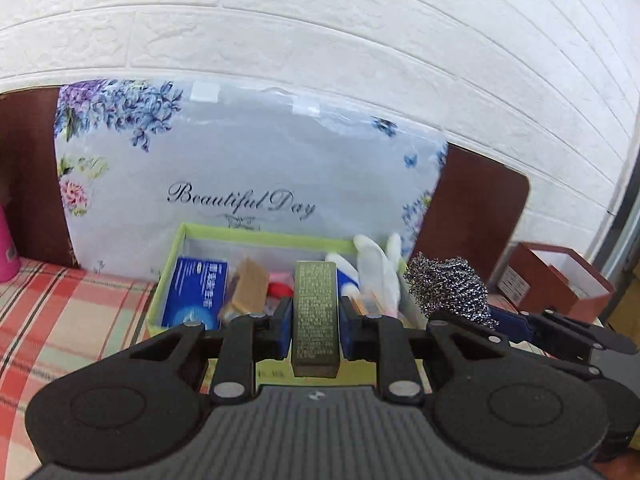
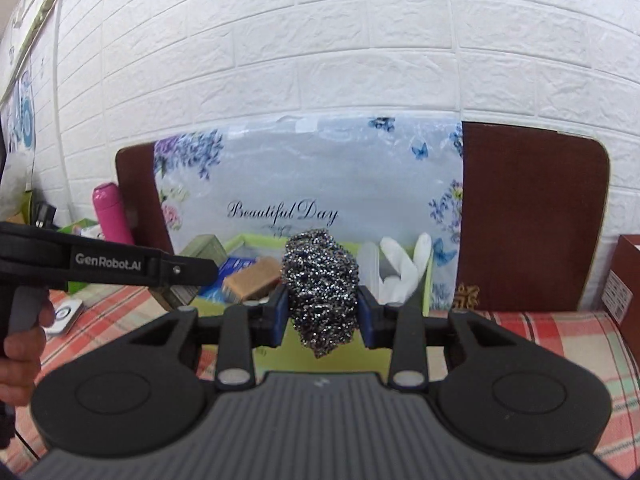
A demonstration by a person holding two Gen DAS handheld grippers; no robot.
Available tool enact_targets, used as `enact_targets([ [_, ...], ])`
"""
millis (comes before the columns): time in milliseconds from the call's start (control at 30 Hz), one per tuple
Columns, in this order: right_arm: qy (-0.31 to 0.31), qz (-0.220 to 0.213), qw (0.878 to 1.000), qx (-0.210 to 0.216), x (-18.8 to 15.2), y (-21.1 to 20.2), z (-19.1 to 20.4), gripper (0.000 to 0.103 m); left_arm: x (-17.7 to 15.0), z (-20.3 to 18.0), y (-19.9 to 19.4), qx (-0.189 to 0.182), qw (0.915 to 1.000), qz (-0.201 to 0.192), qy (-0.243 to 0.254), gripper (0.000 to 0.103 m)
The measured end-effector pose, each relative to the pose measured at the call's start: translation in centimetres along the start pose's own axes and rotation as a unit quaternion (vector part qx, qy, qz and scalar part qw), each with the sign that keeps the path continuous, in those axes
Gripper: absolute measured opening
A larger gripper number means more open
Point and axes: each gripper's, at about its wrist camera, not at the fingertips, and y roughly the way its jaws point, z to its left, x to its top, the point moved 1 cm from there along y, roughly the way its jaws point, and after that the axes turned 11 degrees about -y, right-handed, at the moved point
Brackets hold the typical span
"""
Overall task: Organize objects
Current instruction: 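Carry the green box and steel wool into the lime-green box, opening both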
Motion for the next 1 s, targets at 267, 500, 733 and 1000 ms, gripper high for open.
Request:
enact_targets([
  [267, -0.057, 0.011, 0.998, -0.016, 1.5, 8.6, 0.1, 0.034, 3.7, 1.2, 5.8, 0.009, 0.9996, 0.011, -0.023, 0.023],
  [500, -0.086, 0.044, 0.995, -0.006, 0.4, 14.7, 0.8, 0.034, 4.0, 2.2, 11.2, 0.025, 0.9985, 0.029, -0.04, 0.023],
  [733, -0.118, 0.044, 0.992, 0.01, -0.6, 16.2, 1.4, 0.067, 3.7, 3.9, 12.4, 0.044, 0.9965, 0.004, -0.07, 0.079],
  [1000, -0.126, 0.031, 0.992, -0.005, -0.6, 14.9, 2.0, 0.091, 3.8, 4.1, 10.7, 0.048, 0.9966, -0.006, -0.067, 0.079],
])
